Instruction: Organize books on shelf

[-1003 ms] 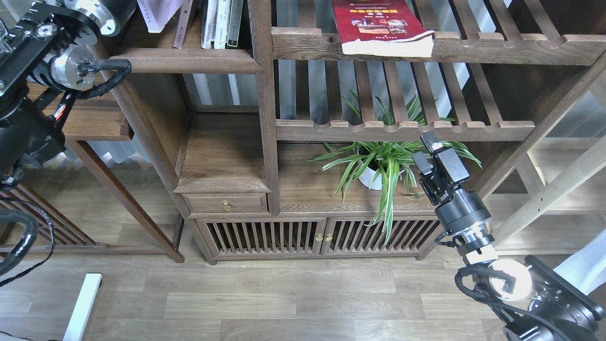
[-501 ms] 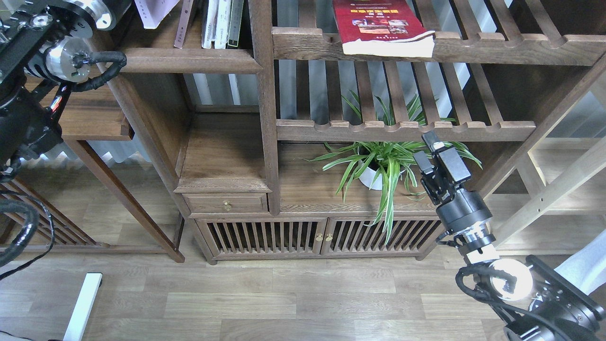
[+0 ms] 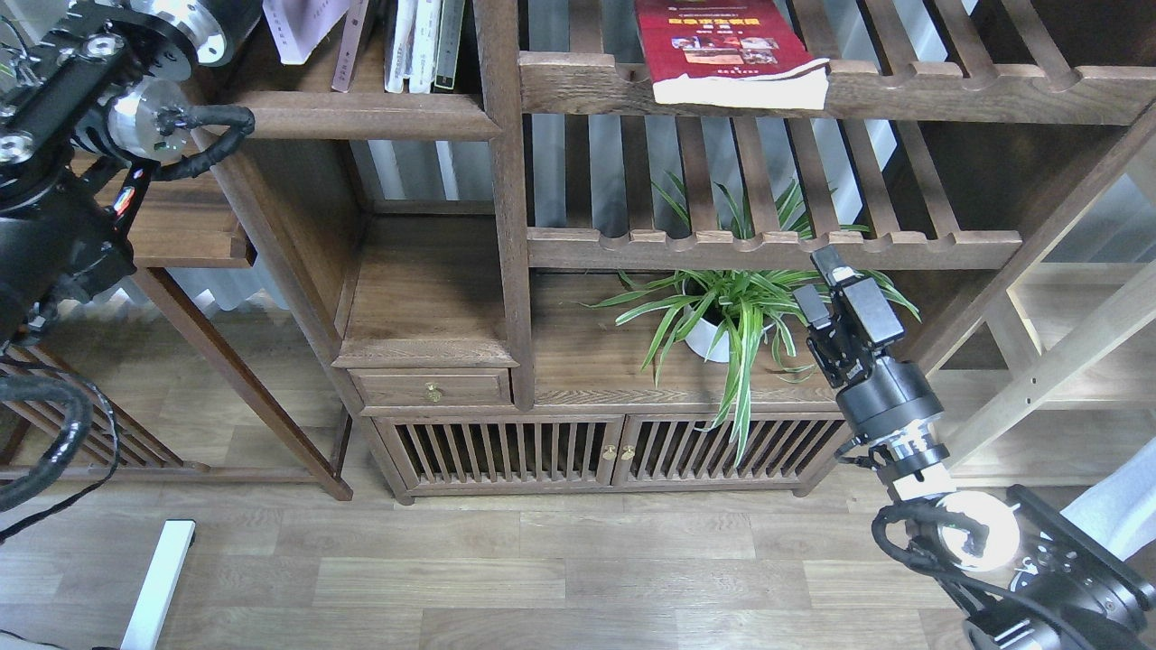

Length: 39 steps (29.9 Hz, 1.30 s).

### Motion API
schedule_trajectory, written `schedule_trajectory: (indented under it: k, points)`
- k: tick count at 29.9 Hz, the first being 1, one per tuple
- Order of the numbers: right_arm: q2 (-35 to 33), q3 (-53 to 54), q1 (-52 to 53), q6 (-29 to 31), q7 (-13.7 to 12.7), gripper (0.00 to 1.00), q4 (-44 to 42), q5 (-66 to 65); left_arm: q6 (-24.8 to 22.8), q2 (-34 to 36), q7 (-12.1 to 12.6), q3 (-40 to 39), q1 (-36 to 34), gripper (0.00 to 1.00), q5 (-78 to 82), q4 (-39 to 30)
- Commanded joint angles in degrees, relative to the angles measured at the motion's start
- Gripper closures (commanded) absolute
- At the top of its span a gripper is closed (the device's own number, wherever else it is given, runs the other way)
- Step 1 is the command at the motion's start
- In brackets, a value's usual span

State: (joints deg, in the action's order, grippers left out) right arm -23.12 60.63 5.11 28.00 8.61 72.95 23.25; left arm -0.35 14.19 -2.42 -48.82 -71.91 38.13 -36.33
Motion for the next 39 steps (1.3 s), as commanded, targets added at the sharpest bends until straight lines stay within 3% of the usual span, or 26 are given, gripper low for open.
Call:
schedule_trajectory:
  k: [1, 39]
  points:
    - [0.0, 0.01, -0.01, 0.0, 0.0, 0.09, 0.0, 0.12, 0.0, -0.3, -0.39, 0.4, -0.52, 0.92, -0.07, 1.52]
    - [-0.61, 0.1, -0.36, 0.0, 0.0, 0.09, 0.0, 0.74, 0.0, -2.15, -2.41, 2.33, -0.6, 0.88, -0.07, 5.22]
